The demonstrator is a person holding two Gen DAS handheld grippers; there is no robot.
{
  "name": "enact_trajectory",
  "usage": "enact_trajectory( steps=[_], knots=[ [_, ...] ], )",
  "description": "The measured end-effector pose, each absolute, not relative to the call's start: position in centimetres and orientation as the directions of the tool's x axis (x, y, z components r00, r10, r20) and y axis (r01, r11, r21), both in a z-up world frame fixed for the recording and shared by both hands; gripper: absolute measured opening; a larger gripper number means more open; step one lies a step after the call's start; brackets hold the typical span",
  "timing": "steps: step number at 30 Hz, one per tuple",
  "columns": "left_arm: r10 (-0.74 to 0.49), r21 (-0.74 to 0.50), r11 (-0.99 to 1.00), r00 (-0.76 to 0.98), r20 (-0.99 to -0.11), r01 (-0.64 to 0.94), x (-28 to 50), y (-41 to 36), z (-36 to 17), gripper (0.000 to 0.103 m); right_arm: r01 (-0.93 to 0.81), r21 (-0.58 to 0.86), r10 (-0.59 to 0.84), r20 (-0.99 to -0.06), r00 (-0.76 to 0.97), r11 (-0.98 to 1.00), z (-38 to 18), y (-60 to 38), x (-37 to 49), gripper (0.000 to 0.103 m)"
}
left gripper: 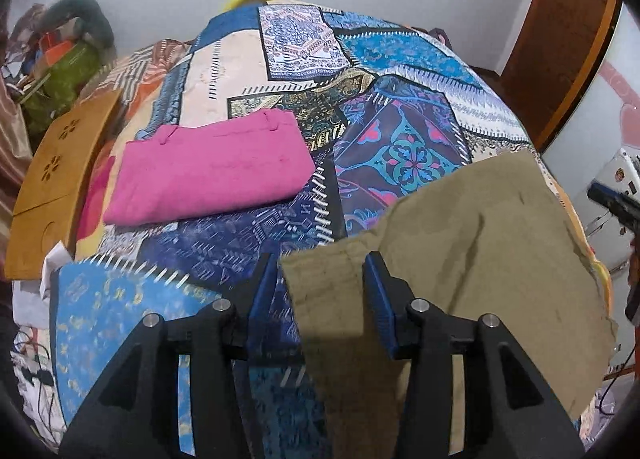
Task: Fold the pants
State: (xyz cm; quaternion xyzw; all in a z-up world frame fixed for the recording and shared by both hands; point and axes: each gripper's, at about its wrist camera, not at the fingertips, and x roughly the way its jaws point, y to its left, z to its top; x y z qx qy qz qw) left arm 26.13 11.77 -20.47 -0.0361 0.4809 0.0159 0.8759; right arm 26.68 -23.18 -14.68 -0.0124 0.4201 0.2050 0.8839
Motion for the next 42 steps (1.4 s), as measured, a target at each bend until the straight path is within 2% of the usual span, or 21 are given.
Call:
enact_trajectory(
  steps=[3, 10, 17, 19, 20, 21, 24, 30, 34, 40, 42],
  knots=[
    [-0.009, -0.043, 0.998, 0.532, -0.847, -0.052, 27.3, 11.6, -21.1, 0.055, -0.383, 0.149, 0.352, -0.762, 0.544, 0.912, -15.8, -22.7, 29.6, 0.043],
    [-0.036, -0.075, 0.995, 0.492, -0.87, -0.059, 29.0, 12.0, -23.2, 0.056, -0.398, 0.181, 0.372, -0.795, 0.478, 0.899, -18.8, -21.6, 34.3, 0.043],
    [-0.045, -0.083, 0.995, 0.485, -0.873, -0.056, 29.2, 12.0, -24.0, 0.057, -0.405, 0.277, 0.44, -0.806, 0.396, 0.871, -21.3, -21.3, 36.4, 0.043],
    [-0.041, -0.077, 0.996, 0.484, -0.874, -0.055, 29.2, 12.0, -24.1, 0.057, -0.412, 0.28, 0.444, -0.809, 0.385, 0.867, -21.6, -21.2, 36.4, 0.034],
    [-0.037, -0.073, 0.996, 0.484, -0.874, -0.056, 29.3, 11.9, -24.1, 0.057, -0.414, 0.267, 0.434, -0.814, 0.387, 0.87, -21.6, -21.0, 36.3, 0.019],
    [-0.032, -0.068, 0.996, 0.485, -0.874, -0.057, 29.2, 11.9, -24.1, 0.057, -0.413, 0.25, 0.421, -0.814, 0.4, 0.876, -21.5, -20.9, 36.2, 0.011],
    [-0.005, -0.043, 0.997, 0.49, -0.871, -0.067, 29.1, 11.6, -24.2, 0.058, -0.432, 0.197, 0.397, -0.805, 0.44, 0.88, -21.0, -20.6, 35.6, 0.008],
    [0.024, -0.02, 0.996, 0.497, -0.868, -0.083, 29.0, 11.4, -24.5, 0.062, -0.45, -0.009, 0.268, -0.792, 0.548, 0.893, -20.1, -19.7, 34.9, 0.006],
    [0.019, -0.028, 0.996, 0.496, -0.868, -0.087, 29.0, 11.5, -24.6, 0.063, -0.451, -0.049, 0.232, -0.806, 0.545, 0.891, -20.3, -19.8, 35.5, 0.006],
    [0.056, 0.024, 0.997, 0.502, -0.863, -0.07, 29.0, 11.1, -23.5, 0.063, -0.405, -0.134, 0.138, -0.806, 0.575, 0.904, -19.7, -19.9, 35.2, 0.006],
    [0.056, 0.025, 0.997, 0.521, -0.852, -0.067, 28.8, 11.1, -22.3, 0.062, -0.395, -0.118, 0.153, -0.793, 0.59, 0.911, -18.5, -20.4, 34.5, 0.009]
  ],
)
